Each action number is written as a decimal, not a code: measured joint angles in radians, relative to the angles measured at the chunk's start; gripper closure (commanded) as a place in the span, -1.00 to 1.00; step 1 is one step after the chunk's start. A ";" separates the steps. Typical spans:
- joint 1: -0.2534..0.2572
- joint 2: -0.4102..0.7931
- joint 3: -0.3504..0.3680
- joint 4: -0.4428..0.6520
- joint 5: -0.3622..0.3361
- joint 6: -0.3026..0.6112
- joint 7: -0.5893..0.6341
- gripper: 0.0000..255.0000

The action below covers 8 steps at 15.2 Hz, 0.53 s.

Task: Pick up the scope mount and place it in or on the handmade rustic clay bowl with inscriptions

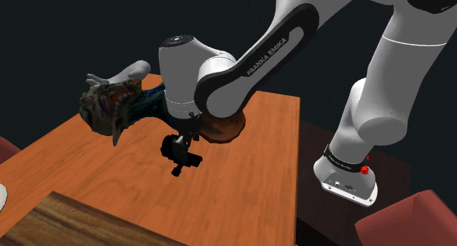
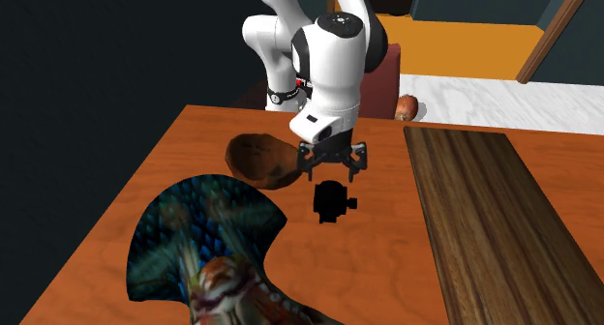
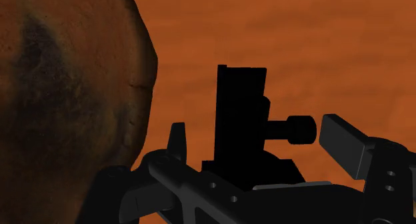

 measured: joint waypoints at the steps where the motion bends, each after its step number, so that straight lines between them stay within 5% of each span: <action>1: 0.001 0.010 0.000 -0.003 -0.006 0.012 0.005 -1.00; 8: 0.010 0.063 0.000 -0.015 -0.046 0.085 0.034 -1.00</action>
